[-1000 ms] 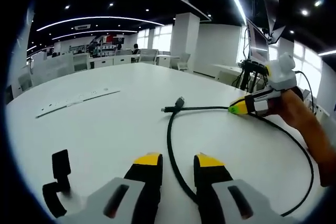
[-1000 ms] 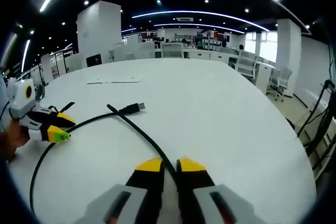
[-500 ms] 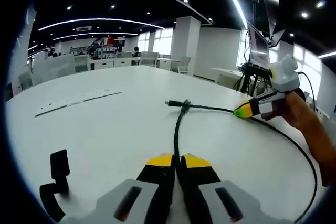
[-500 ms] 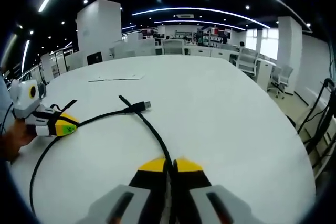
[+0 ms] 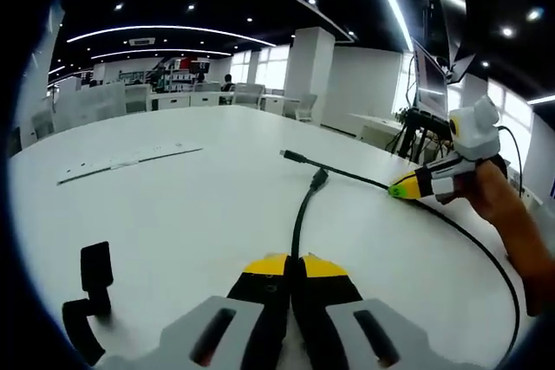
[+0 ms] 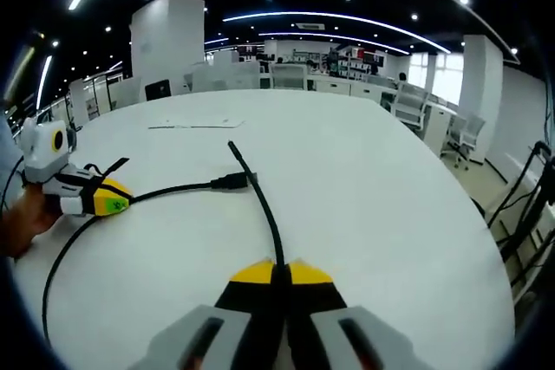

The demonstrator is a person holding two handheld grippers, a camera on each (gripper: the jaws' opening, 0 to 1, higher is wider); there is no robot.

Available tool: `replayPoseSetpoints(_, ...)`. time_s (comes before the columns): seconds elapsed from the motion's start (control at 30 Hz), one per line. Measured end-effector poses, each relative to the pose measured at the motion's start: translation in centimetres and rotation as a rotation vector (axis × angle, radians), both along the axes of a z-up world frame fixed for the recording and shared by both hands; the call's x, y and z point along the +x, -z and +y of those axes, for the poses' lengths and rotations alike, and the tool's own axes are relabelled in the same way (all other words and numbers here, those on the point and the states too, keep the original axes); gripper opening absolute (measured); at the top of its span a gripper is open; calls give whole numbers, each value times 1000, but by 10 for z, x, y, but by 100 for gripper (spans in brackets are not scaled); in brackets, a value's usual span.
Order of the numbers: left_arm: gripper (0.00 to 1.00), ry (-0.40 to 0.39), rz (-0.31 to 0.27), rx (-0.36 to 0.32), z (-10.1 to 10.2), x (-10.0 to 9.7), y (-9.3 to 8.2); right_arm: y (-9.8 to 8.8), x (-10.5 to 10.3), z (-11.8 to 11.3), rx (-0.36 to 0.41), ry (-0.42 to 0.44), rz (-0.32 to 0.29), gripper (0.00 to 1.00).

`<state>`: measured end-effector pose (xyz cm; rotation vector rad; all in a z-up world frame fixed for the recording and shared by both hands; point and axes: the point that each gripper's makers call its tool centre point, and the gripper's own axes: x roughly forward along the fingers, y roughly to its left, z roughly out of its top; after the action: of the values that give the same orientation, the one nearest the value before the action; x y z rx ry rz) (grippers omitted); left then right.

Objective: Find the charging cable on the desk, coil it up and secure with Velcro.

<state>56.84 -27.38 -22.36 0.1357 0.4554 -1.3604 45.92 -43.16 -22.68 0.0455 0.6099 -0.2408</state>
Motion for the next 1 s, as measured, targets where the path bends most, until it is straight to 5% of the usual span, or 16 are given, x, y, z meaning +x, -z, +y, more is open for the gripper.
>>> replayPoseSetpoints(0.53, 4, 6, -14, -43, 0, -10, -17, -18, 2, 4, 2, -8, -66, 4)
replayPoseSetpoints(0.87, 1, -1, -28, -92, -1, 5, -34, -20, 3, 12, 7, -19, -76, 4)
replayPoseSetpoints(1.0, 1, 1, -54, -59, -3, 12, -33, -18, 4, 15, 5, -23, -73, 4)
